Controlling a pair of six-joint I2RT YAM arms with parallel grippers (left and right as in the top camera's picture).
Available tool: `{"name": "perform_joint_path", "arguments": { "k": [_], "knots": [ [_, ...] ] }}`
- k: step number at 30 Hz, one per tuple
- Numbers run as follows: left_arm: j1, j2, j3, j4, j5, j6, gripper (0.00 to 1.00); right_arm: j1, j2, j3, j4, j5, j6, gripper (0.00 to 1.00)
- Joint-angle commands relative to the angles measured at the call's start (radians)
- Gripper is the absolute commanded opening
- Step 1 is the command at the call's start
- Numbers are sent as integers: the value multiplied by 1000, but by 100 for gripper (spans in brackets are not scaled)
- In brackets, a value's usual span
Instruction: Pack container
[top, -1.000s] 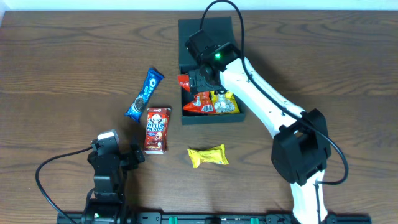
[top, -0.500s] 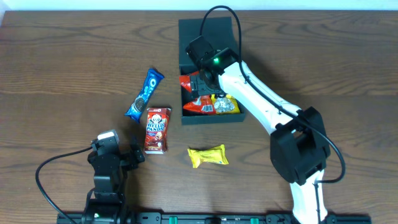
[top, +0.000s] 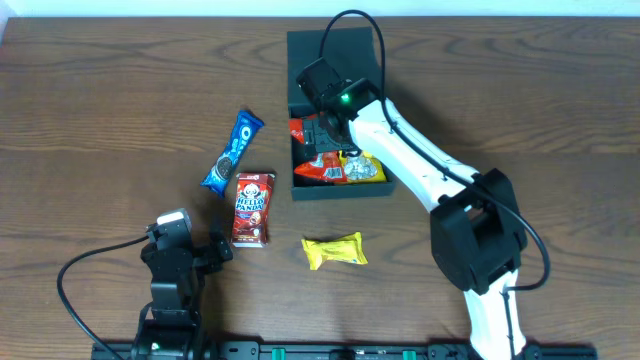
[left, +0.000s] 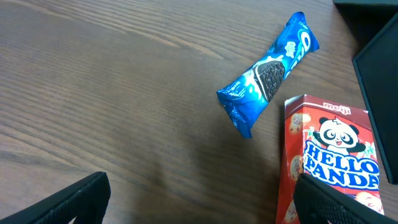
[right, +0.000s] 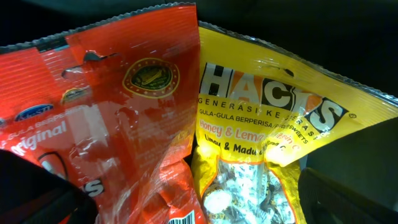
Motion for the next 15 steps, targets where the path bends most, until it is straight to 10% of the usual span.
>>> {"name": "perform_joint_path", "arguments": {
  "k": [1,15],
  "knots": [
    [6,-6,-25,-10,-18,-4,95,3,-87,41,-7,-1,-7,99],
    [6,-6,-25,-10,-18,-4,95,2,-483,43,-323,161,-129,99]
  ]
}}
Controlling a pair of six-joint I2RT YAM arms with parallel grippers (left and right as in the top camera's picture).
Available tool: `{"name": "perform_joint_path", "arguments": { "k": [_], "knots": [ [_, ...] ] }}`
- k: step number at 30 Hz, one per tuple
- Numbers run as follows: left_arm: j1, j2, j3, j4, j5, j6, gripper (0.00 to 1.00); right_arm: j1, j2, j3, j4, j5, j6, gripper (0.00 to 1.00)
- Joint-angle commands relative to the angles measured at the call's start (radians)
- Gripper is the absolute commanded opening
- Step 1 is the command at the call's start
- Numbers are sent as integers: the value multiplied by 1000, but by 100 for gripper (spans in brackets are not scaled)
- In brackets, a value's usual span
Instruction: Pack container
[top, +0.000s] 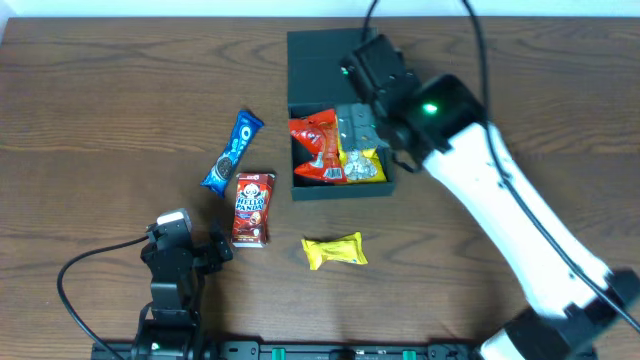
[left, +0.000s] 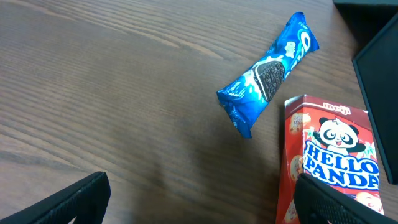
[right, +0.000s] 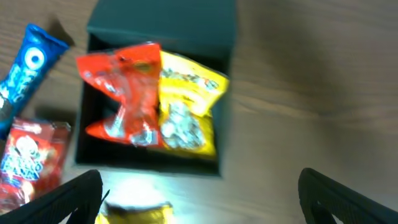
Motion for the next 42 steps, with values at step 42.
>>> {"name": "perform_joint_path", "arguments": {
  "k": [42],
  "knots": [
    [6,-6,-25,-10,-18,-4,95,-401,-1104,-1537,716,-168,-454,99]
  ]
}}
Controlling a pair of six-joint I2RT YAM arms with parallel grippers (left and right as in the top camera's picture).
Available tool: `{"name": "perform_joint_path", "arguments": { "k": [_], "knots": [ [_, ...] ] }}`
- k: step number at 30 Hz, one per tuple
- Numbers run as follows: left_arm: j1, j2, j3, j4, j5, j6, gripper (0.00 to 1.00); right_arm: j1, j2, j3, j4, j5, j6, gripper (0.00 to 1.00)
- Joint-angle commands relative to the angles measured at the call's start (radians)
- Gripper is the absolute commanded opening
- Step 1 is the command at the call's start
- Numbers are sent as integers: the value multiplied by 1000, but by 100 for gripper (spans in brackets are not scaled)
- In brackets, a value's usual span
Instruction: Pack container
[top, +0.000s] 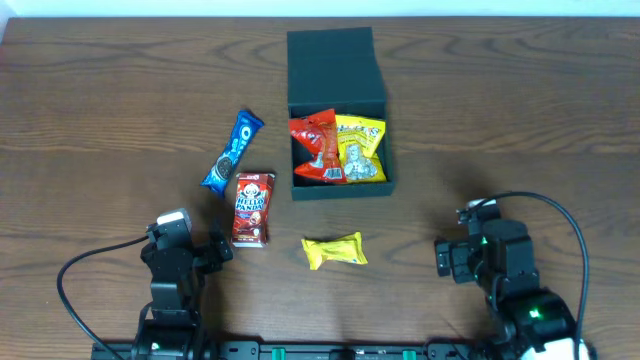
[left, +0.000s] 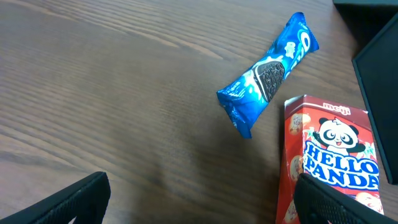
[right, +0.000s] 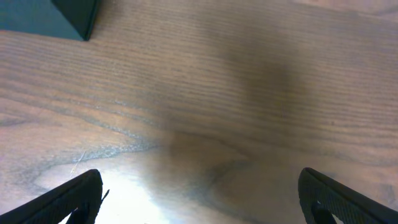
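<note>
The black box (top: 336, 66) stands open at the table's back middle with a red snack bag (top: 317, 148) and a yellow Hacks candy bag (top: 360, 150) inside. Left of it lie a blue Oreo pack (top: 231, 152) (left: 268, 73) and a red Hello Panda box (top: 253, 208) (left: 333, 160). A yellow wrapped snack (top: 335, 251) lies in front of the box. My left gripper (top: 205, 250) (left: 199, 202) is open near the front left, just short of the Hello Panda box. Over bare wood at the front right, my right gripper (top: 452, 258) (right: 199, 199) is open and holds nothing.
A corner of the black box (right: 68, 15) shows at the top left of the right wrist view. Both arms' bases and cables sit along the table's front edge (top: 320, 350).
My right arm was stretched over the box's right side; now it is folded back at the front right, gripper open over bare wood. The two bags stay in the box. The left arm is still.
My right gripper was first down in the box, close over the red and yellow bags. Then it was higher, above the box's right side, with both bags left inside. Now it is at the front right. My left gripper stayed open throughout.
</note>
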Motion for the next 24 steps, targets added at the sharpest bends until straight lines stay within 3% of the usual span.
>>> {"name": "perform_joint_path", "arguments": {
  "k": [1,5,12,24],
  "knots": [
    [6,-6,-24,-11,-18,-4,95,-9,-51,-40,24,-3,-41,99],
    [6,-6,-24,-11,-17,-4,95,-9,-129,-84,31,-3,-40,99],
    [6,-6,-24,-11,-17,-4,95,-8,-268,-89,-105,-3,141,99],
    [6,-6,-24,-11,-18,-4,95,-8,-275,-90,-226,-6,143,99]
  ]
}}
